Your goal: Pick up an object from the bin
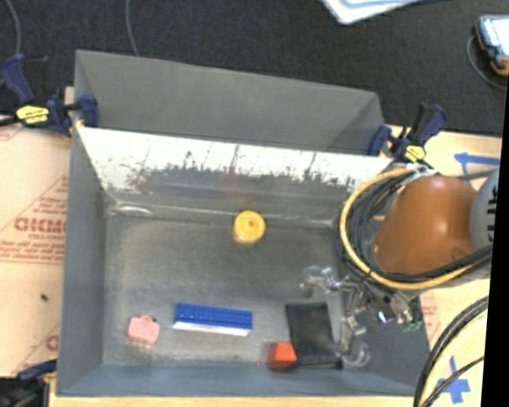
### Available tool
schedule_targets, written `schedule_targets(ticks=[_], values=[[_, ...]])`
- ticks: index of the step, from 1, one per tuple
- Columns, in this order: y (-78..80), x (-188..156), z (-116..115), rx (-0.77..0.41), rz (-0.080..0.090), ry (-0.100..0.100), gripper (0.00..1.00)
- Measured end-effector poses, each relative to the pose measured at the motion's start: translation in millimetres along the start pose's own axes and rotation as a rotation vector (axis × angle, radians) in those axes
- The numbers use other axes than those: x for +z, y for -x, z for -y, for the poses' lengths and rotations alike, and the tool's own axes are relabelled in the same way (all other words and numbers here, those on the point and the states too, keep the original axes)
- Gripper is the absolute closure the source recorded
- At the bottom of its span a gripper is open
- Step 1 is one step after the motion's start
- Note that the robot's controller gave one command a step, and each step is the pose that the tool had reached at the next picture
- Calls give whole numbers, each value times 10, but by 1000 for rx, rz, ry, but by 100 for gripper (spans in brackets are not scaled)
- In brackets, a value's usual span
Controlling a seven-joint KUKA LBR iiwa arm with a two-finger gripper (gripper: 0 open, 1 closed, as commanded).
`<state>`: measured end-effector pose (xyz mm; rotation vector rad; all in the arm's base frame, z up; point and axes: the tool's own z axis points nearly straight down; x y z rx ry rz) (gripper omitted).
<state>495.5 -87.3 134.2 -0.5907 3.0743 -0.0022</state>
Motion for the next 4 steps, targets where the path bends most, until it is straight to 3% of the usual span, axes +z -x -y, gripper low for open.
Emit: schedule_targets(ticks=[1,2,3,4], values=[[69,290,-74,-356,0,-1,0],[76,351,-90,-440,-1,0,0],[561,639,331,-477,3,-2,100],[561,639,331,-475,3,-2,100]])
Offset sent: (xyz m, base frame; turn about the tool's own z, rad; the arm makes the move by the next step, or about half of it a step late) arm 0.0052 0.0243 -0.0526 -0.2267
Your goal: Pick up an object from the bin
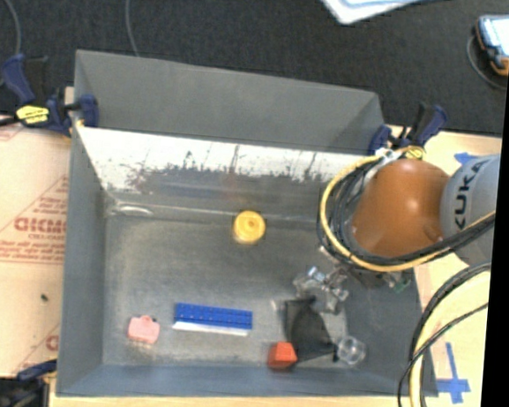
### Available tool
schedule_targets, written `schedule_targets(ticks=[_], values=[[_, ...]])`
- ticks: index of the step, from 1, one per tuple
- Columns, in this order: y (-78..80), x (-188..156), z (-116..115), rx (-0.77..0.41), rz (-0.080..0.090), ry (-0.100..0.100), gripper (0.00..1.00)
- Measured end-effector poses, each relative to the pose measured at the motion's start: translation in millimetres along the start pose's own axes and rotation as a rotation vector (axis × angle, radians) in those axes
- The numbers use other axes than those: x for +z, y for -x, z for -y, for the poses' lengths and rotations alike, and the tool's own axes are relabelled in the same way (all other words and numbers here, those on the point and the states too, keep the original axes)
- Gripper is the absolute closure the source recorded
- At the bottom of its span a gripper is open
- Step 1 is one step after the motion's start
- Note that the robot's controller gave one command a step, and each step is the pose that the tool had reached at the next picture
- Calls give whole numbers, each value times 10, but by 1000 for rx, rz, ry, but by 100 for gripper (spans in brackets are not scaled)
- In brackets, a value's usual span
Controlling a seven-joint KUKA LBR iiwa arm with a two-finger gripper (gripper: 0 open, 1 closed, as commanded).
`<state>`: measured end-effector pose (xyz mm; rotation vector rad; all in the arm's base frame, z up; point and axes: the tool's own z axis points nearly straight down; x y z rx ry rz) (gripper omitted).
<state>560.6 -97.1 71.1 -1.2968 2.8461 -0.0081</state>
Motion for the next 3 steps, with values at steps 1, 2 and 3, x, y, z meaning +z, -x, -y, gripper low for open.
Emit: schedule_targets(ticks=[1,2,3], values=[[-48,-8,-152,-21,4,-4,100],[-62,0,-270,16,3,-2,0],[-64,-2,-269,17,3,-3,100]])
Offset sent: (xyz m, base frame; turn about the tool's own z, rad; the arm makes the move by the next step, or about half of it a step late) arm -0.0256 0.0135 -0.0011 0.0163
